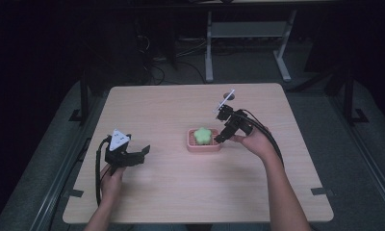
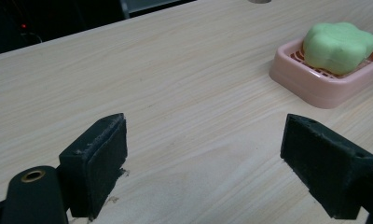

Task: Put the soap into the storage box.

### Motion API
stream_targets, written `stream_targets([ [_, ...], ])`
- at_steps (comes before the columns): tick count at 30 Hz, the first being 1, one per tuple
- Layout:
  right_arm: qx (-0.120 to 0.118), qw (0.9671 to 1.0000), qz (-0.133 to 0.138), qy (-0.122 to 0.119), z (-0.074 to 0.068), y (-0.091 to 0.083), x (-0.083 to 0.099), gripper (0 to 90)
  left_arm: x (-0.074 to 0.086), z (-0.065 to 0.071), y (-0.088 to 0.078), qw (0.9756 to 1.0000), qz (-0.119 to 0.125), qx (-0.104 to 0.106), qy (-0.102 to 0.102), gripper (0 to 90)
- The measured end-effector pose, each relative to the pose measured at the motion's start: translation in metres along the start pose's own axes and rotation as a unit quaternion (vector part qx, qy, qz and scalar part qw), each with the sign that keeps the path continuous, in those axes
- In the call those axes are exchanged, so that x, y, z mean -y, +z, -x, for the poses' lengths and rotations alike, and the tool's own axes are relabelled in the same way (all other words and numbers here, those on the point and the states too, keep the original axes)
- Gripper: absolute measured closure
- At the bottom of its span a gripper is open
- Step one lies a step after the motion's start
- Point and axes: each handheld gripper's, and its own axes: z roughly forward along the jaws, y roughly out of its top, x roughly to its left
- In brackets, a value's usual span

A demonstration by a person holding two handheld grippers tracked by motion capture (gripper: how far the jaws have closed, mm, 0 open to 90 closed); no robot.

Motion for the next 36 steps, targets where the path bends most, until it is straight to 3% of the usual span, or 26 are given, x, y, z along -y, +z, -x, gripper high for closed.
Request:
stream_targets([
  [31, 0.006, 0.9995, 0.011, 0.030, 0.004, -0.009, 0.057, 23.3, 0.001, 0.002, 0.001, 1.0000, -0.005, 0.001, 0.004, 14.3],
  [36, 0.006, 0.9991, 0.022, 0.035, 0.004, -0.012, 0.067, 23.3, 0.001, 0.003, 0.002, 1.0000, -0.006, 0.002, 0.004, 14.3],
])
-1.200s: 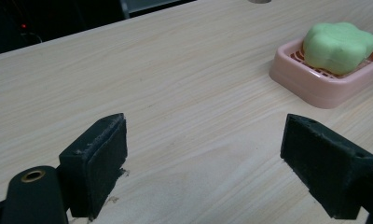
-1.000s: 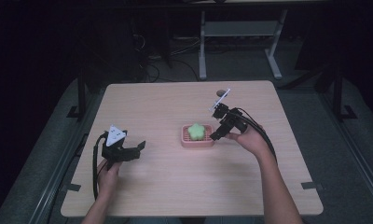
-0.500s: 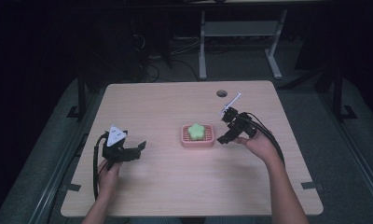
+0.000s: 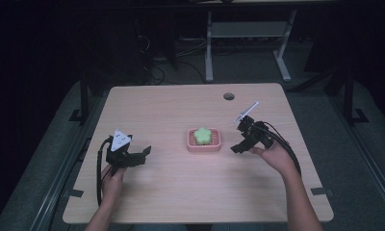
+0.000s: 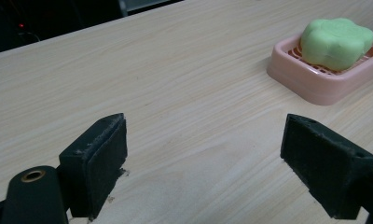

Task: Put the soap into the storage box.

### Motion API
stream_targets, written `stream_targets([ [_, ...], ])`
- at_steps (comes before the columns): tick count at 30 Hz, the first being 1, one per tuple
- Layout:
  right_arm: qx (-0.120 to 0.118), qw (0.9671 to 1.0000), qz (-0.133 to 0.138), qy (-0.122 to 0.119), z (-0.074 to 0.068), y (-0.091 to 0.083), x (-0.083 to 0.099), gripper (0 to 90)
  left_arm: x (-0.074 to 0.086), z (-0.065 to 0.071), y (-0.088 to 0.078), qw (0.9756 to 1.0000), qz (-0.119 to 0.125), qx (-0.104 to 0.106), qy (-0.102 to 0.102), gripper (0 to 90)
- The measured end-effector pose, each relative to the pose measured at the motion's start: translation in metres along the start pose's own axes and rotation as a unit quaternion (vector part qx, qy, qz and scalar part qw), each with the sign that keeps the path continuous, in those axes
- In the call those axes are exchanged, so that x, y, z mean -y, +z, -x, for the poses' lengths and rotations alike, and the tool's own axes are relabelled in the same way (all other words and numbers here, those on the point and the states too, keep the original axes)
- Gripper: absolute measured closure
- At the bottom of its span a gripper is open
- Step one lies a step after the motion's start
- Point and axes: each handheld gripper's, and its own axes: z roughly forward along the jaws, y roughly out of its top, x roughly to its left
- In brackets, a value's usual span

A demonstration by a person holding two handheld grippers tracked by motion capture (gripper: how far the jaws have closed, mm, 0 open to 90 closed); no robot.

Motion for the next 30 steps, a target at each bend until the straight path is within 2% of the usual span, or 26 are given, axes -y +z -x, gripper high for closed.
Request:
stream_targets([
  [11, -0.001, 0.9998, 0.008, 0.016, 0.003, -0.003, 0.022, 23.3, 0.000, 0.000, 0.001, 1.0000, 0.002, 0.000, 0.005, 14.3],
  [14, -0.002, 0.9998, 0.003, 0.020, 0.004, -0.002, 0.026, 23.3, 0.000, 0.000, 0.001, 1.0000, 0.002, 0.000, 0.006, 14.3],
  [16, -0.002, 0.9997, 0.011, 0.022, 0.003, -0.004, 0.029, 23.3, 0.000, 0.001, 0.001, 1.0000, 0.001, 0.001, 0.004, 14.3],
  [26, -0.002, 0.9995, 0.011, 0.028, 0.001, -0.003, 0.047, 23.2, 0.001, 0.001, 0.001, 1.0000, 0.003, 0.001, 0.001, 14.3],
  [30, -0.002, 0.9994, 0.016, 0.032, 0.000, -0.004, 0.056, 23.2, 0.000, 0.001, 0.000, 1.0000, -0.002, 0.002, 0.008, 14.3],
])
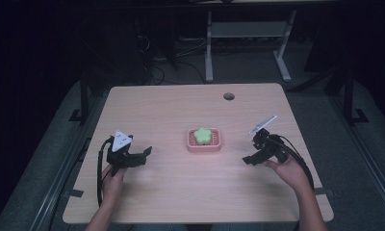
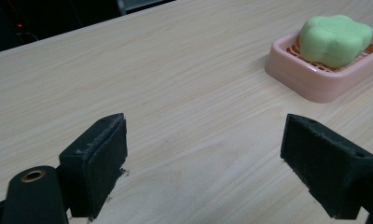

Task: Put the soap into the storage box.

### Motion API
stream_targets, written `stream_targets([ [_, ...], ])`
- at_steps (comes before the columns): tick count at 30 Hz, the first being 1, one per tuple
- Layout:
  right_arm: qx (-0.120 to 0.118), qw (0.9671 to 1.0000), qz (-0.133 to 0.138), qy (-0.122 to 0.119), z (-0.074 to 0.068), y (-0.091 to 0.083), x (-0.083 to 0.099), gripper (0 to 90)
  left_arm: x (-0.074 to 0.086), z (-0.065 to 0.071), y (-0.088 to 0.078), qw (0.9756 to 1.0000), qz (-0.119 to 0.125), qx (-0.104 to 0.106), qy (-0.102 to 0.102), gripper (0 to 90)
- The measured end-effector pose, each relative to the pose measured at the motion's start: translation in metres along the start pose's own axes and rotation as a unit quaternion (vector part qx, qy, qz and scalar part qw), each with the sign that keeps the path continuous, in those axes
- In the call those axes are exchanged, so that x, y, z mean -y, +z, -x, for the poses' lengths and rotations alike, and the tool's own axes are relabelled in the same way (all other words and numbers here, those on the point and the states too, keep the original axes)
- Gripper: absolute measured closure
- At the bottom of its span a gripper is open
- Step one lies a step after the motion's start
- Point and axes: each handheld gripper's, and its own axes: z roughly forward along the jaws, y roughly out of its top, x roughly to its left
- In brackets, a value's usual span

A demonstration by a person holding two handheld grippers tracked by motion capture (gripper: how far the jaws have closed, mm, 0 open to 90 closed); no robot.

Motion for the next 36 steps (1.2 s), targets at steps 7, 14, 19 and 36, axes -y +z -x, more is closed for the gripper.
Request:
stream_targets([
  [7, 0.002, 0.9999, 0.009, 0.006, -0.001, -0.003, 0.015, 23.3, 0.000, 0.001, 0.000, 1.0000, -0.001, 0.000, 0.003, 14.3],
  [14, 0.005, 0.9998, 0.018, 0.011, -0.003, -0.007, 0.030, 23.3, 0.000, 0.002, 0.000, 1.0000, -0.004, 0.001, 0.007, 14.3],
  [19, 0.006, 0.9996, 0.019, 0.021, -0.001, -0.008, 0.042, 23.3, 0.000, 0.004, 0.001, 1.0000, -0.002, 0.001, 0.009, 14.3],
  [36, 0.007, 0.9980, 0.048, 0.041, -0.008, -0.015, 0.085, 23.3, -0.001, 0.011, 0.003, 0.9997, -0.006, 0.006, 0.021, 14.3],
])
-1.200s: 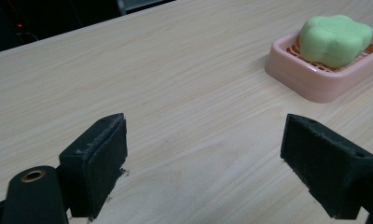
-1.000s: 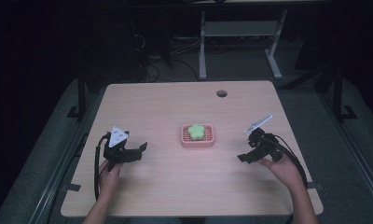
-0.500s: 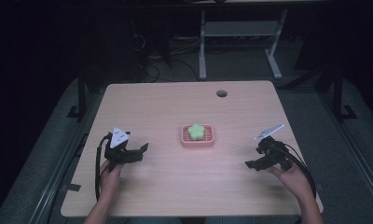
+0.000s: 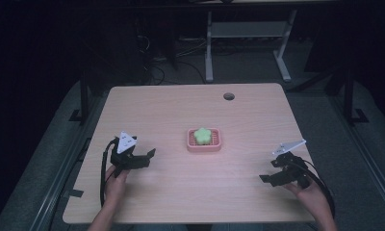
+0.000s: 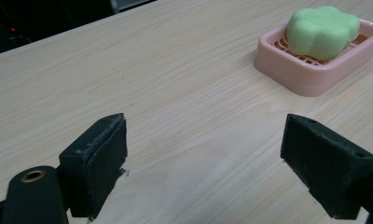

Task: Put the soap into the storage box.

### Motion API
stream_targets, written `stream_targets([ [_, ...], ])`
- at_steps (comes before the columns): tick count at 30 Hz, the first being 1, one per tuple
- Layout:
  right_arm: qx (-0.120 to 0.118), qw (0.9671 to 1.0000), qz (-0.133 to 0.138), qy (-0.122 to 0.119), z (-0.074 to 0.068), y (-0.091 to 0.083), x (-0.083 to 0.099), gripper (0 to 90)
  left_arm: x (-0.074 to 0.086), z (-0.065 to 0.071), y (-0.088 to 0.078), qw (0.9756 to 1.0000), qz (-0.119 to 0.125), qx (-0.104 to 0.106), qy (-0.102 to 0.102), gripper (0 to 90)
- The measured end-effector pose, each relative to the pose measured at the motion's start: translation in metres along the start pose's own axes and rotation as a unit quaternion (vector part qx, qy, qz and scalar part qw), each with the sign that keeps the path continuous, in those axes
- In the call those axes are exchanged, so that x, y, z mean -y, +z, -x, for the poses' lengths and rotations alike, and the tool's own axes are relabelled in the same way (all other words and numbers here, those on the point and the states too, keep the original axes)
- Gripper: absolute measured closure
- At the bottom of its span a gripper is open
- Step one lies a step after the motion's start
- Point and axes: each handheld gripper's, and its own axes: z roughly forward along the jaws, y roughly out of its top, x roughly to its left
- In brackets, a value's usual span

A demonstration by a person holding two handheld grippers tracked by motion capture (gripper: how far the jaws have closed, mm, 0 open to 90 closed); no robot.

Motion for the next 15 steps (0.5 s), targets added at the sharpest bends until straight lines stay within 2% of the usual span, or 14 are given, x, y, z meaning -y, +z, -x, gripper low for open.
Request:
stream_targets([
  [15, 0.000, 0.9993, 0.036, 0.006, -0.012, -0.008, 0.031, 23.2, -0.003, 0.010, 0.001, 0.9999, 0.002, 0.010, 0.007, 14.3],
])
